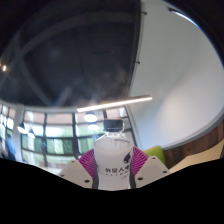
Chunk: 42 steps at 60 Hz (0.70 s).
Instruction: Pour water
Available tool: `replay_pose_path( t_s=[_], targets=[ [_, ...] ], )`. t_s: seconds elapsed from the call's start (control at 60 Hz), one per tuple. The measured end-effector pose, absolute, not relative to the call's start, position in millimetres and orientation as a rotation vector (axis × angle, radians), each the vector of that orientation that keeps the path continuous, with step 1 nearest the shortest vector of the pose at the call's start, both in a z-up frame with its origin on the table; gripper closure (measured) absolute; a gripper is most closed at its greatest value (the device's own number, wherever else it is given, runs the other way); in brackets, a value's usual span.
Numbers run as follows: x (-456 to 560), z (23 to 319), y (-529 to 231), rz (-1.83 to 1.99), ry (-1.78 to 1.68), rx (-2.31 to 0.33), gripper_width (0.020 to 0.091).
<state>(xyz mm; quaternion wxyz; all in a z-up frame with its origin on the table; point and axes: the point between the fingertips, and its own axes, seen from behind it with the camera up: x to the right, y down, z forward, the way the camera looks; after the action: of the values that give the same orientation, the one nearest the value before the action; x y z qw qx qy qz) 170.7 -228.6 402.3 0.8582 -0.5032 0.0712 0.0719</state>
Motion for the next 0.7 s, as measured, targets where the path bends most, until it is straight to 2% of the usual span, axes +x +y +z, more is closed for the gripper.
replay_pose_path(
  t_s=[0.083,0.217,0.3,0.383,0.4,0.45,0.467,0.517,0.533,0.7],
  targets=[
    [215.4,333.9,-213.3,0.043,0.127,-1.199,0.0687],
    [249.1,201.0,-173.7,0.006,0.107,-1.447,0.0685],
    [249.7,145.5,-161.0,0.012,0.106,-1.541,0.0686],
    [239.1,111.5,-161.7,0.042,0.082,-1.579,0.0686],
    [236.0,108.5,-135.1,0.05,0.084,-1.591,0.0686],
    [230.7,98.5,-134.9,0.054,0.078,-1.624,0.0684],
    [229.6,95.2,-137.6,0.047,0.069,-1.634,0.0645],
    [232.2,92.3,-150.9,0.008,0.058,-1.593,0.0658],
    [233.2,96.8,-127.7,-0.001,0.058,-1.584,0.0659],
    [233.3,101.1,-130.9,-0.035,0.063,-1.574,0.0633]
  ],
)
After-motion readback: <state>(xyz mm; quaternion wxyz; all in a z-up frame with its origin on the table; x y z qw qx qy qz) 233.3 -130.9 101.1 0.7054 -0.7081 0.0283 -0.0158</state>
